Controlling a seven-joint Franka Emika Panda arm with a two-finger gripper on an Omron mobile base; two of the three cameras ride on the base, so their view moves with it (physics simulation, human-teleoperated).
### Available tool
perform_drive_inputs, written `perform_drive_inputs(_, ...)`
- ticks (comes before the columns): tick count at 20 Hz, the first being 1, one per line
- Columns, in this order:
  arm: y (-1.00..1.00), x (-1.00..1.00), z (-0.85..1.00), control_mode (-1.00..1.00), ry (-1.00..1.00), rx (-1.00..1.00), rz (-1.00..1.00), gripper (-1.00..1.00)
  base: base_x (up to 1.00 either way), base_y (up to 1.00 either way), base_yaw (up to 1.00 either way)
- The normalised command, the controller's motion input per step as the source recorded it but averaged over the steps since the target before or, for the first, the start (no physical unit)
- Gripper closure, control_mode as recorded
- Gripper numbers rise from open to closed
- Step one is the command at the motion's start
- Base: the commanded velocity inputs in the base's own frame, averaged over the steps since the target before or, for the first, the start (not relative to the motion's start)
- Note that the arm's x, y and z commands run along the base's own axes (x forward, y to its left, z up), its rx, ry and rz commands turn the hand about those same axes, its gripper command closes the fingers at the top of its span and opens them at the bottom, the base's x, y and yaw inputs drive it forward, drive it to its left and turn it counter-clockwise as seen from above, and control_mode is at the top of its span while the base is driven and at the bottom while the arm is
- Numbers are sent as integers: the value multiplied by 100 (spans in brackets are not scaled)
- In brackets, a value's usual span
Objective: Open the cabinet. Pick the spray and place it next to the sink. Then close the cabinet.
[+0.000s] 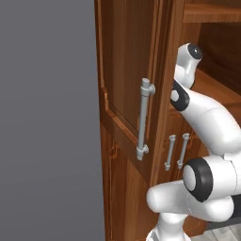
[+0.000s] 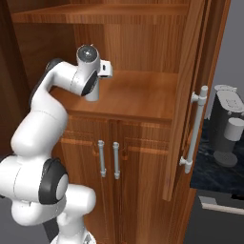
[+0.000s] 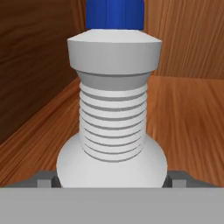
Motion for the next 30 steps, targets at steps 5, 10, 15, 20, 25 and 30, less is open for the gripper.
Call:
perform_drive_inputs(5, -1, -57, 0, -100, -4, 0, 0, 100, 0, 0, 0)
perform_drive_inputs(10, 0, -100, -1, -100, -10, -2, -2, 100, 0, 0, 0)
perform_drive_inputs(15, -3, -100, 5, -100, -10, -3, -5, 100, 0, 0, 0)
perform_drive_inputs(20, -21, -100, 6, -100, 0, -4, -7, 100, 0, 0, 0)
perform_drive_inputs(25, -32, -100, 15, -100, 1, -7, -7, 100, 0, 0, 0)
perform_drive_inputs(30, -10, -98, 9, -100, -2, -6, -5, 100, 0, 0, 0)
